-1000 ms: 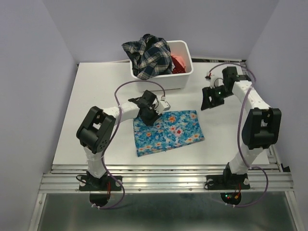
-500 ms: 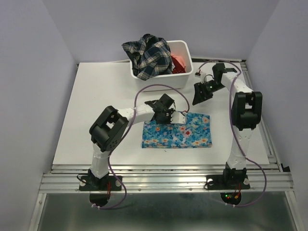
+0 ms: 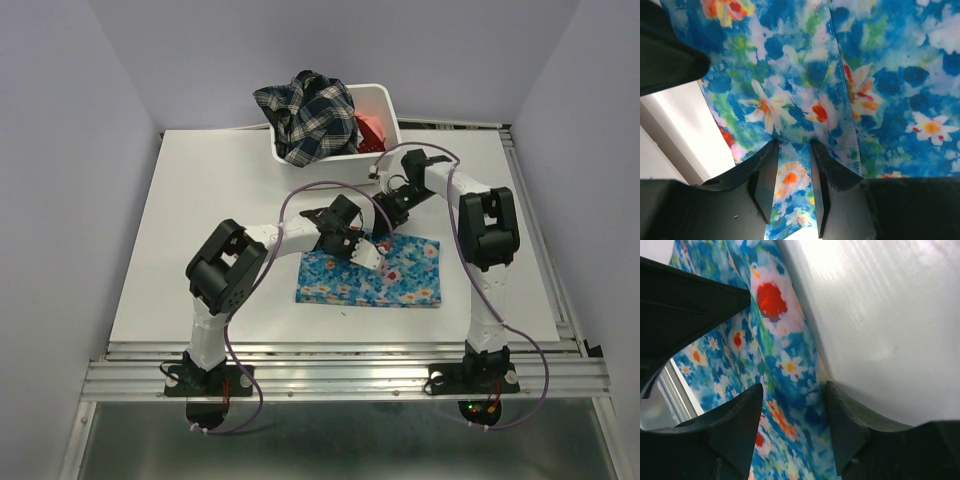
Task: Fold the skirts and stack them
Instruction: Fold the skirt
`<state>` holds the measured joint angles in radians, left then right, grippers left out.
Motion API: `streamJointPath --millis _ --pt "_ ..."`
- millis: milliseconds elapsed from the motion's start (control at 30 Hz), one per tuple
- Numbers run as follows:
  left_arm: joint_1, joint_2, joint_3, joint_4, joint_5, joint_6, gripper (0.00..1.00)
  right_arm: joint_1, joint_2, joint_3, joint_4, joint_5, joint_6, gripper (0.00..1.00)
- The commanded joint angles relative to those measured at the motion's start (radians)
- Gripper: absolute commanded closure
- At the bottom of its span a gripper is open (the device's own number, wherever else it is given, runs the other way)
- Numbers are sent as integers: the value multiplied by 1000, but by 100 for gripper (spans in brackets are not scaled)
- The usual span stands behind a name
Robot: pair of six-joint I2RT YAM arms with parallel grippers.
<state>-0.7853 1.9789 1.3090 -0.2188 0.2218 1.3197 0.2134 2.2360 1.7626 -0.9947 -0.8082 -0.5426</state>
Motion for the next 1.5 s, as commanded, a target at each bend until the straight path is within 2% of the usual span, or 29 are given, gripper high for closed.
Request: streamJointPath --millis 0,33,167,200,267,400,433,567,667,867,1000,1133,1267,1300,1367,1400,1433,1467 --pt "-2 12 -10 -44 44 53 56 36 -13 -101 89 -13 12 43" --pt "-2 9 -11 -44 45 55 56 37 -19 -123 109 -13 13 45" --pt "0 -11 -10 -37 45 21 55 46 -49 -184 169 12 33 69" --pt "-2 -26 1 -43 44 -31 55 46 -61 -202 174 17 41 84" --pt "7 -43 22 -63 48 -98 53 46 -81 -225 180 38 52 99" --pt "64 -161 76 -86 115 -365 48 37 -162 -345 290 101 163 99" --pt "104 -187 90 -90 155 -484 46 27 -189 -363 316 128 244 99" --pt "210 -329 61 -68 197 -739 44 -61 -226 -443 439 167 488 99" --pt "264 -417 -22 -44 200 -832 44 -134 -260 -535 516 210 659 99" --pt "351 -502 -189 24 232 -1016 44 -152 -403 -735 665 378 973 99" --pt "376 -466 -214 24 284 -1111 44 -152 -437 -885 746 337 1239 99" --pt "376 -479 -255 68 316 -1078 44 -99 -515 -995 865 319 1455 99" --pt "341 -541 -321 88 282 -944 43 -86 -561 -1055 938 342 1488 91" --pt "318 -575 -336 78 252 -850 43 -86 -564 -1055 921 346 1483 83" --pt "264 -615 -401 68 171 -740 42 -86 -573 -1060 923 337 1451 51" --pt "197 -659 -424 67 136 -691 42 -86 -578 -1055 912 337 1430 37" --pt "163 -681 -471 67 107 -606 42 -86 -598 -1045 865 337 1347 25" --pt "128 -699 -490 67 56 -573 42 -86 -614 -1033 846 336 1290 22"
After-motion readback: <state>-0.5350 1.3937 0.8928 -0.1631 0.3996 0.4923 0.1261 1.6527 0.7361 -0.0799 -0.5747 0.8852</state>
